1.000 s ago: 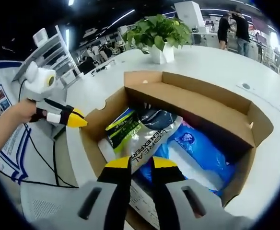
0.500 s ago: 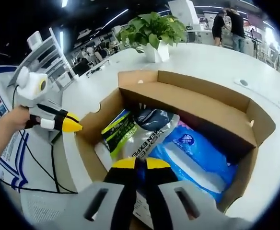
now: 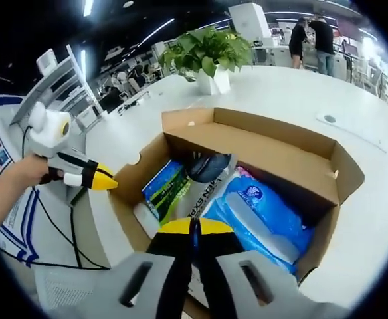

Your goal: Operate the shoe box by opening the lid, removing the specified soft item, and placing it in the target area until the item is outside and the box remains undamaged.

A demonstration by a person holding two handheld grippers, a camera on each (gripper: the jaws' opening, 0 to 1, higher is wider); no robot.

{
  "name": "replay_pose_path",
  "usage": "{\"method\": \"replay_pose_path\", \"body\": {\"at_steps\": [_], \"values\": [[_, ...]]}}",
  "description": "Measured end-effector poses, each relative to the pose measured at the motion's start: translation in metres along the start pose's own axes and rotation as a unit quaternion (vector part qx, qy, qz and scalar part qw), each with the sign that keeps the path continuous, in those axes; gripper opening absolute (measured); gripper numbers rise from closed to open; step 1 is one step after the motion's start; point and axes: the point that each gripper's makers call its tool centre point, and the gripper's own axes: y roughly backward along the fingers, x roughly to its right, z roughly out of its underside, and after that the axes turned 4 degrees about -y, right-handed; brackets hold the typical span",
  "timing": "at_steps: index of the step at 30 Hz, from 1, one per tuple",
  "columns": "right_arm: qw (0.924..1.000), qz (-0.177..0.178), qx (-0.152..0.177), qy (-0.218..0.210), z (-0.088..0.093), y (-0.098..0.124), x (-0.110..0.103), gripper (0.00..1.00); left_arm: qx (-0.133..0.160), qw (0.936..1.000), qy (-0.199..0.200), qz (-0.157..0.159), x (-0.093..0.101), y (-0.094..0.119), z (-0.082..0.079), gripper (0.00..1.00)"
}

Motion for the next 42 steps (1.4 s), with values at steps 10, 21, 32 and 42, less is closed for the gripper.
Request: {"method": "replay_pose_path", "body": {"at_steps": [10,21,32,42], "values": [[0.9999,-0.004,0.011,-0.01,-0.003,0.004,-0.001,0.0,-0.011,0.9997,-0.02,-0.006,0.002,0.001,-0.001,0.05],[0.9998,-0.014,0.014,-0.001,-0.009,0.0,-0.009,0.0,-0.009,0.9998,-0.016,-0.001,0.0,0.0,0.0,0.05],[0.9997,0.003,0.016,0.02,-0.008,0.016,0.004,0.0,-0.014,0.9992,-0.036,-0.008,0.0,0.0,-0.003,0.06],[0.9994,0.02,0.017,0.023,0.002,0.031,0.021,0.0,-0.005,0.9964,-0.083,-0.017,0.007,0.0,-0.022,0.16]]}}
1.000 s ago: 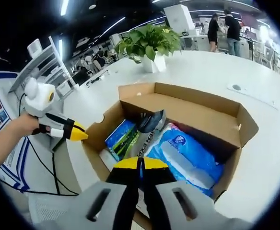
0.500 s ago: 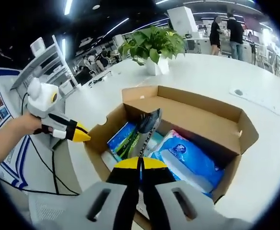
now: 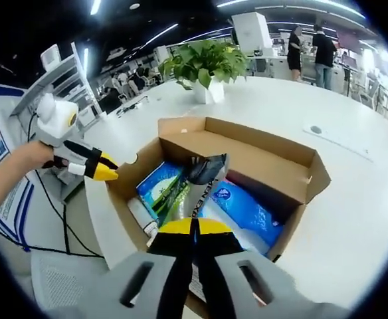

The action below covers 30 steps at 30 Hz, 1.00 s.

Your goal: Operate the shoe box by opening the lid, removing the specified soft item, and placing it in the target area until the item is outside and the box remains undamaged.

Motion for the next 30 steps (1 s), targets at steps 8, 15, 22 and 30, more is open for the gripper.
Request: {"method": "replay_pose_path", "body": {"at_steps": [8,15,22,30], "values": [[0.9999,0.014,-0.007,-0.001,0.01,0.006,0.014,0.0,-0.009,0.9996,-0.024,-0.008,0.002,0.001,-0.002,0.19],[0.9997,0.022,-0.013,-0.001,0.015,0.008,0.022,0.0,0.005,0.9991,-0.04,0.007,0.015,0.003,-0.018,0.18],[0.9994,0.028,-0.018,0.009,0.019,0.009,0.027,0.0,0.01,0.9975,-0.05,0.048,0.037,-0.012,-0.028,0.2],[0.999,0.033,-0.022,0.019,0.022,0.007,0.03,0.0,0.019,0.9912,-0.027,0.128,0.065,-0.039,-0.033,0.23]]}}
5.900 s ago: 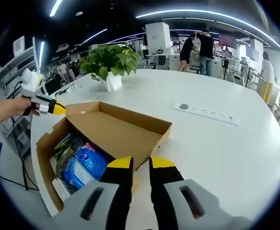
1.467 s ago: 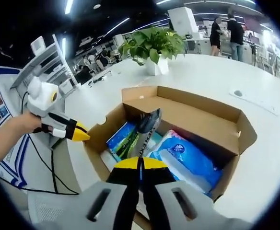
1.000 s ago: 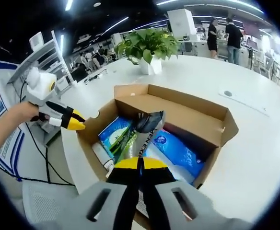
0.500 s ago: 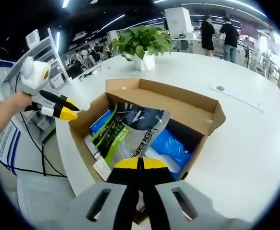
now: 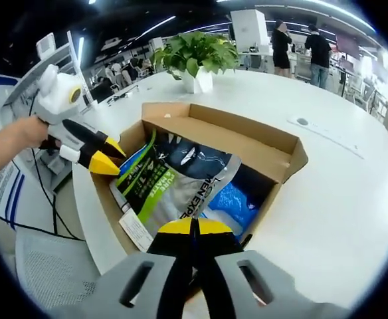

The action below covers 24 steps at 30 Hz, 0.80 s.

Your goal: Operate the shoe box by opening the lid, removing the specified soft item, and placing it in the target area until the item is outside and the box remains undamaged.

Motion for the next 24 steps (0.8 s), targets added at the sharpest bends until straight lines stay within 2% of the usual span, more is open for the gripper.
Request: {"method": "replay_pose_path", "body": {"at_steps": [6,8,9,11,12,15,17,18,24], "values": [[1.0,0.001,-0.001,-0.001,0.001,-0.002,0.001,0.0,0.009,0.9986,0.039,0.036,0.004,-0.013,-0.001,0.23],[1.0,0.001,-0.001,-0.003,0.001,-0.003,0.002,0.0,0.022,0.9977,0.045,0.046,0.005,-0.016,-0.005,0.21],[1.0,0.002,-0.001,-0.003,0.001,-0.003,0.002,0.0,0.034,0.9955,0.066,0.059,0.008,-0.019,-0.008,0.2],[1.0,0.003,-0.003,-0.006,0.003,-0.004,0.003,0.0,0.038,0.9915,0.098,0.076,0.011,-0.022,-0.009,0.16],[1.0,0.003,-0.003,-0.008,0.003,-0.005,0.003,0.0,0.045,0.9907,0.098,0.082,0.012,-0.022,-0.011,0.14],[0.9999,0.005,-0.004,-0.012,0.004,-0.006,0.003,0.0,0.05,0.9895,0.109,0.08,0.009,-0.023,-0.01,0.1],[0.9998,0.005,-0.003,-0.016,0.004,-0.006,0.003,0.0,0.063,0.9831,0.147,0.089,0.009,-0.022,-0.014,0.04],[0.9998,0.005,-0.002,-0.018,0.004,-0.006,0.003,0.0,0.074,0.982,0.147,0.094,0.009,-0.019,-0.017,0.0],[0.9997,-0.001,0.004,-0.023,0.002,-0.003,-0.001,0.0,0.073,0.9817,0.156,0.082,0.009,-0.015,-0.019,0.0]]}}
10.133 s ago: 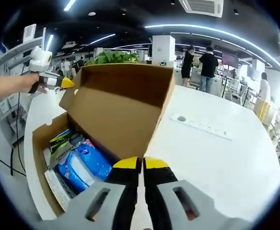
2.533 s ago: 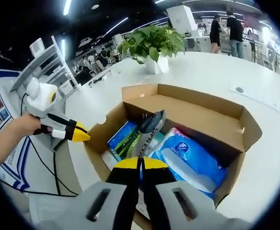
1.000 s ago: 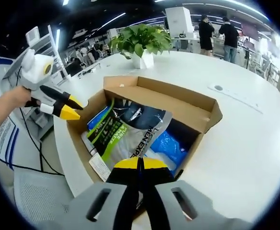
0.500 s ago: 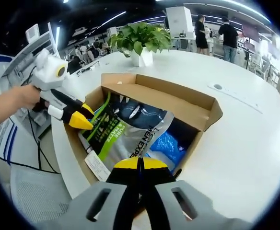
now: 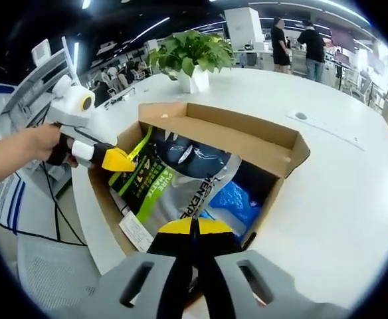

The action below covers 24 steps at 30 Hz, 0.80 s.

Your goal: Operate the shoe box by opening the lid, removing the specified soft item, and placing it in the target area until the item is outside and the box remains undamaged.

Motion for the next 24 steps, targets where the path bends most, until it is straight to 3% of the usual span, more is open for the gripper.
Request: {"method": "replay_pose_path", "body": {"at_steps": [15,24], "values": [[0.9994,-0.003,0.024,-0.027,-0.011,0.03,0.005,0.0,0.002,0.9998,-0.018,-0.004,0.031,0.009,-0.016,0.0],[0.9984,0.007,0.033,-0.045,-0.011,0.055,0.021,0.0,-0.005,0.9987,-0.048,-0.015,0.056,0.0,-0.025,0.0]]}}
